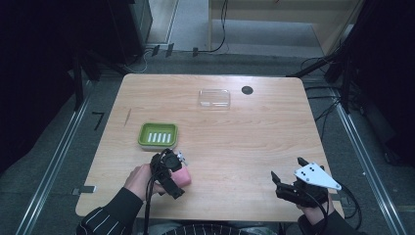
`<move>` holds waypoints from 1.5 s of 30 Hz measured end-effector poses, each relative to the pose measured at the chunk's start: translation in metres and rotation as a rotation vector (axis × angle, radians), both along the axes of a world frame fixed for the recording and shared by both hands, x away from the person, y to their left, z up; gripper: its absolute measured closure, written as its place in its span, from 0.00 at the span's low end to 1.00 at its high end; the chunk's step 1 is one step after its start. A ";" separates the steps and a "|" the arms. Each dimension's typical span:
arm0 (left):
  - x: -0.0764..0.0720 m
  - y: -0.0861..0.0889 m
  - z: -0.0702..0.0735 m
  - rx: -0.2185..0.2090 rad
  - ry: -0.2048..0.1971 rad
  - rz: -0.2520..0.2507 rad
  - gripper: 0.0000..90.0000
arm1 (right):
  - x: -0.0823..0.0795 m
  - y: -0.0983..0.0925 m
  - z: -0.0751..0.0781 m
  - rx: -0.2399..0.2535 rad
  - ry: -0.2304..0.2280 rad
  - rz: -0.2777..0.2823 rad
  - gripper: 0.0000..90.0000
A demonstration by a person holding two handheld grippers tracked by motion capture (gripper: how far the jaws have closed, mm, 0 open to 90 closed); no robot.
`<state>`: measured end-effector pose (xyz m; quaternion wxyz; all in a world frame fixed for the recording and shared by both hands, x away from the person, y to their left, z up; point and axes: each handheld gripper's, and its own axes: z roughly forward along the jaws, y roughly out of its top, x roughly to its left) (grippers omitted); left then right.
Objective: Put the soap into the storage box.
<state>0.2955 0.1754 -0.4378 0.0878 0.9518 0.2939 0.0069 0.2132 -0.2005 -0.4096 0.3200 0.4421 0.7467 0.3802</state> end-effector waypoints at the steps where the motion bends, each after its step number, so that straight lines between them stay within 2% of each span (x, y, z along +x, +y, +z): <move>1: 0.000 -0.001 -0.001 -0.002 0.002 0.003 0.00 | 0.000 0.000 0.000 -0.001 -0.001 0.001 0.15; 12: 0.008 -0.009 -0.008 0.036 0.018 -0.003 0.00 | 0.000 0.000 0.000 0.000 0.000 0.001 0.15; 21: 0.013 -0.016 -0.012 0.069 0.027 -0.030 0.02 | 0.000 -0.001 0.000 0.002 0.001 0.002 0.15; 28: 0.013 -0.017 -0.013 0.067 0.022 -0.039 0.15 | 0.000 -0.001 0.000 0.003 0.002 0.000 0.15; 32: 0.012 -0.016 -0.014 0.079 0.021 -0.049 0.17 | 0.000 -0.001 0.000 0.001 0.001 0.003 0.15; 39: 0.010 -0.019 -0.017 0.110 0.024 -0.062 0.28 | 0.000 -0.001 0.000 0.003 0.003 0.002 0.15; 45: 0.010 -0.018 -0.017 0.109 0.012 -0.073 0.32 | 0.000 -0.001 0.000 0.002 0.004 0.002 0.15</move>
